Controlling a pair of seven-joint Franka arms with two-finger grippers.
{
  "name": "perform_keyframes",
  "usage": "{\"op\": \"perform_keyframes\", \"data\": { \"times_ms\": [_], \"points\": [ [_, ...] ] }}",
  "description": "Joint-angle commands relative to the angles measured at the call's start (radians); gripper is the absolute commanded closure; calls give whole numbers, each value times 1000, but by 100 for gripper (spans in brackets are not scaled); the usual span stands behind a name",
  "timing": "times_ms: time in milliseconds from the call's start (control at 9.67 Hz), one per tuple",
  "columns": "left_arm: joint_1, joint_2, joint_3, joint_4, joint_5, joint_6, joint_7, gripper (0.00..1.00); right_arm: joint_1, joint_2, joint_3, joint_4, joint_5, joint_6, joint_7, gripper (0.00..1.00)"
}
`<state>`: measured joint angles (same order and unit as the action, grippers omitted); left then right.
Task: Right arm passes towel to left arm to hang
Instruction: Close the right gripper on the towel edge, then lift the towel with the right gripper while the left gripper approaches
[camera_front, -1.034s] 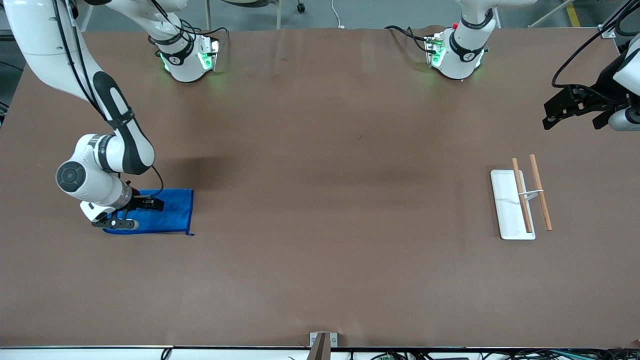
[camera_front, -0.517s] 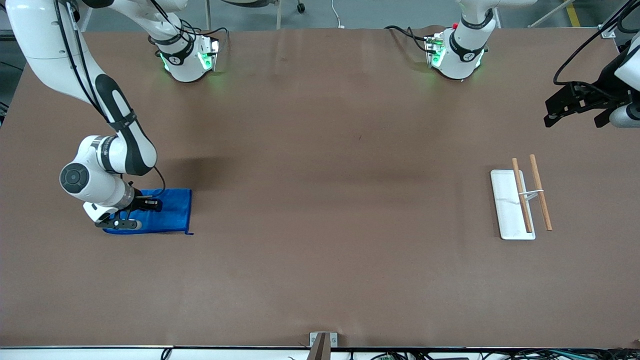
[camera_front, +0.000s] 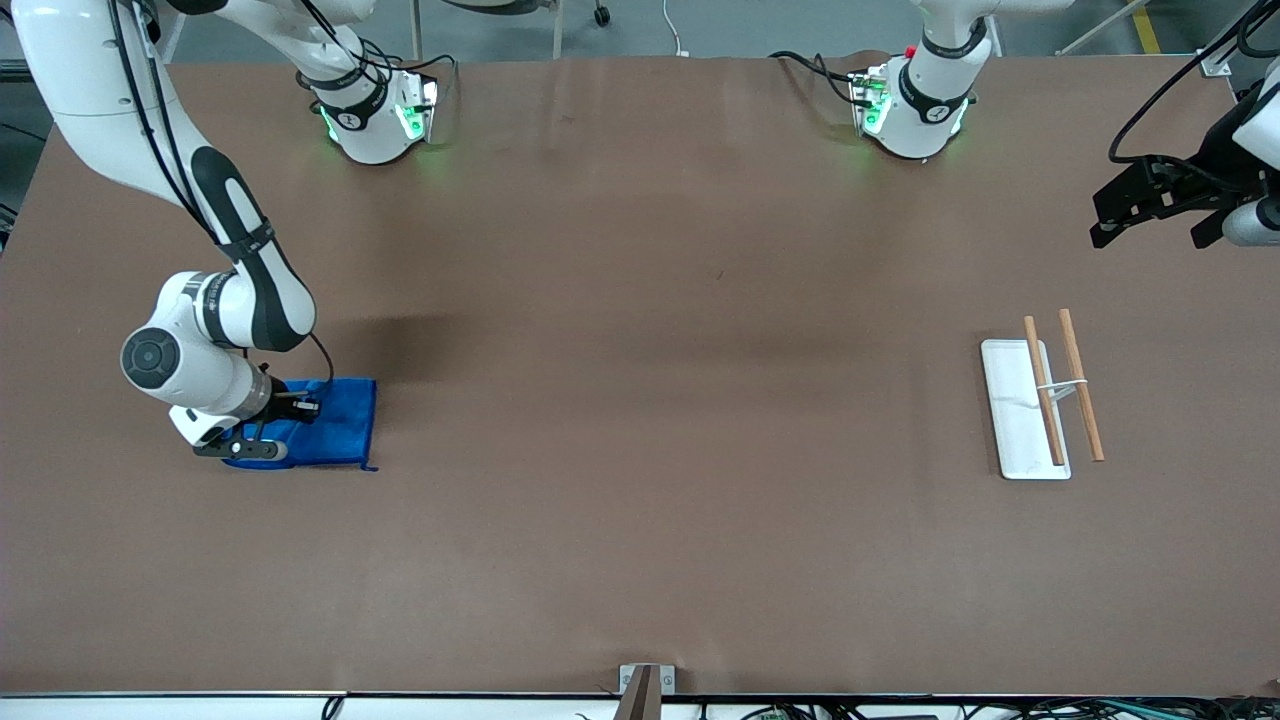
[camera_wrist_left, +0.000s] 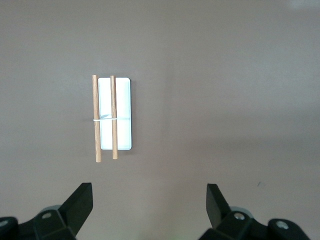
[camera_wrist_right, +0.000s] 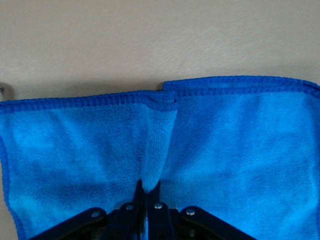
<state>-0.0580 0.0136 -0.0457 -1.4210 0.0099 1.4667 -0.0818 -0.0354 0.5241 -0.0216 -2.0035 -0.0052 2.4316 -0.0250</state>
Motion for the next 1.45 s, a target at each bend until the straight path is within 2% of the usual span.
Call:
{"op": "perform_keyframes", "data": {
  "times_ms": [0,207,414,621,724,828,931,1138,1345],
  "points": [
    [-2,-12,1,-56,-2,-5,16,0,-3,-93,60,47,17,-165,23,100],
    [-2,-12,1,-68,-30,-17,16,0,-4,-133,133,112,19,-268,98,100],
    [-2,-12,1,-68,-31,-48,20,0,-6,-170,233,132,21,-286,189,100],
    [10,-14,32,-68,-147,-49,81,0,-8,-185,351,181,28,-305,284,100],
    [12,-17,68,-73,-244,-55,132,0,-8,-181,403,218,91,-304,313,100],
    [12,-18,98,-100,-337,-58,161,0,-1,-180,434,251,214,-298,316,100],
    [13,-23,108,-148,-416,-62,204,0,-1,-180,477,277,331,-292,316,100],
    [17,-40,125,-278,-584,-68,264,0,0,-180,554,324,460,-290,316,100],
    [13,-38,124,-346,-610,-68,386,0,0,-179,644,336,591,-203,315,100]
  ]
}}
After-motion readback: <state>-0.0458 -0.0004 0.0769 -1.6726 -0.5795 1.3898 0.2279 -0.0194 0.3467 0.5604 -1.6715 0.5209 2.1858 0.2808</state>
